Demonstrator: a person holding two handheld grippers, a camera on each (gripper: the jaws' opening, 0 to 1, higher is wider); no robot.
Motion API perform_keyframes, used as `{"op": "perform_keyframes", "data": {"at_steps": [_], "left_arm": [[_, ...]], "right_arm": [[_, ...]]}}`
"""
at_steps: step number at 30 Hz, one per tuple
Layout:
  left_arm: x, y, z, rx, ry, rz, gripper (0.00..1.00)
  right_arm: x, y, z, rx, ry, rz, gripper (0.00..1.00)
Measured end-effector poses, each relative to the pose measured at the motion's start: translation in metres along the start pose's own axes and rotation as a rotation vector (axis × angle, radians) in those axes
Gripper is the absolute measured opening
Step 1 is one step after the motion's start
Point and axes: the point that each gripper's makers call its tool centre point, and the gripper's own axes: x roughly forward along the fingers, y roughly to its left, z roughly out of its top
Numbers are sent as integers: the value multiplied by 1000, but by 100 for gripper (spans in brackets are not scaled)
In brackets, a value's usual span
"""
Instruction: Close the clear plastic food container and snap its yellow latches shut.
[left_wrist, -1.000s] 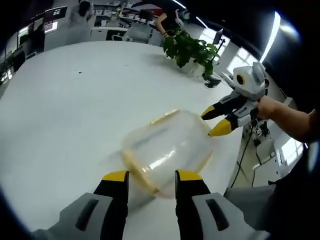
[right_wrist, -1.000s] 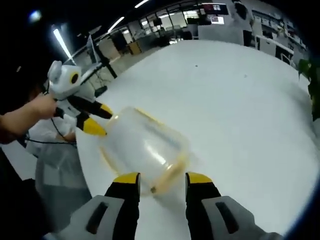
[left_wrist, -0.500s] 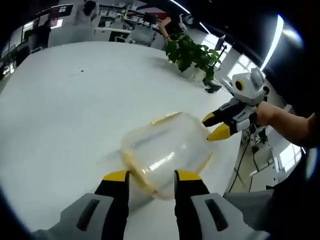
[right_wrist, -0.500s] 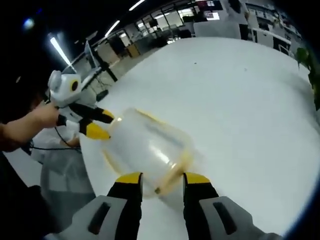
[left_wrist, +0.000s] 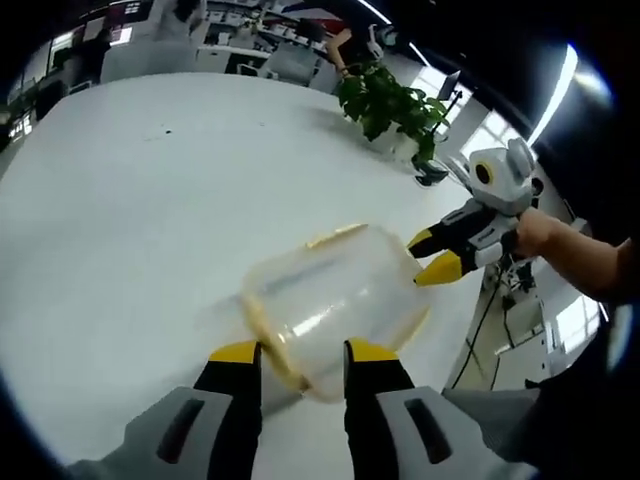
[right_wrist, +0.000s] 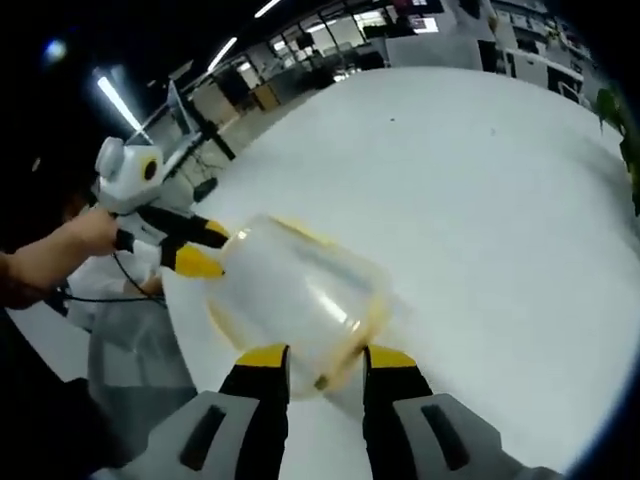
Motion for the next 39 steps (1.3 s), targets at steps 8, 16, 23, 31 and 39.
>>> {"op": "perform_keyframes", "data": {"at_steps": [8,16,23,31,39], "left_arm": [[1,2,-4,-49,-38,-7,27],[3,1,-1,-57,-13,19,28],[2,2,-1,-66,-9,24,29],[1,0,1,-42,8,96,30],[-7,-2,9,17,-61,97,35]], "right_arm": [[2,-2,2,-11,-3,5,26],[2,-4,3,-19,22,-10,27],[1,-4,3,-29,31,-10,27],[2,-7,3,-33,35,14,29],[-1,-6,6,-105,32,-13,28]]}}
